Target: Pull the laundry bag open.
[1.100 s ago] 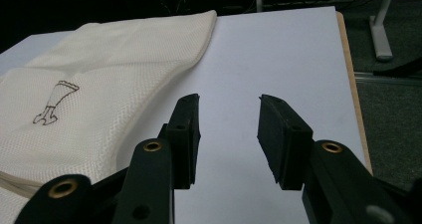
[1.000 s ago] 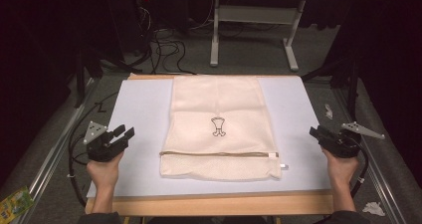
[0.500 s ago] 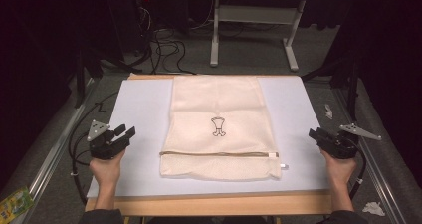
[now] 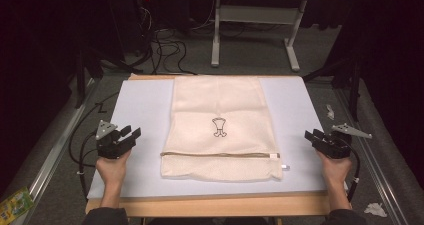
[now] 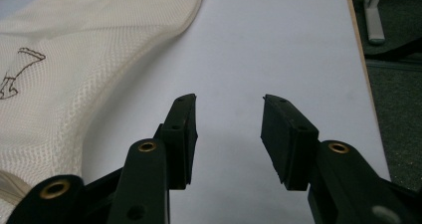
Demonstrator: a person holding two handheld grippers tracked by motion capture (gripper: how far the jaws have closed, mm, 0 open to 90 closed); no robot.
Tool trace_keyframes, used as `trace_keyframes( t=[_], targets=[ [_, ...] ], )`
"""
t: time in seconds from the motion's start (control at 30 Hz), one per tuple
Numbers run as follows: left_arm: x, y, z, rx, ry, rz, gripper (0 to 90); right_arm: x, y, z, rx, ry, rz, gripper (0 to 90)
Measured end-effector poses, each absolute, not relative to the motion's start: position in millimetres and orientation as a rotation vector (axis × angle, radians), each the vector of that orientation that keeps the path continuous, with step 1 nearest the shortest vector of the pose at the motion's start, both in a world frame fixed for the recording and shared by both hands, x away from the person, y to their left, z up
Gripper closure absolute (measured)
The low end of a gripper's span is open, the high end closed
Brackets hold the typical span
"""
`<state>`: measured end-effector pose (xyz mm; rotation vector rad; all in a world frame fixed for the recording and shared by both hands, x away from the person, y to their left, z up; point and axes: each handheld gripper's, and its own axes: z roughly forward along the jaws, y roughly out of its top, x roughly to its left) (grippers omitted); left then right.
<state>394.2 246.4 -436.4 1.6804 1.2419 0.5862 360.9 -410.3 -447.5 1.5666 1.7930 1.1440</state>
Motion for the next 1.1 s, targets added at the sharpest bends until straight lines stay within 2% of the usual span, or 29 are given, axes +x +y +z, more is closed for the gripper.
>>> trace_keyframes(
  t=[1.1],
  targets=[
    [416,231,-463,1.735,1.292,0.567,54.9,376,-400,-466,1.609,1.816,1.088,58.3]
  ],
)
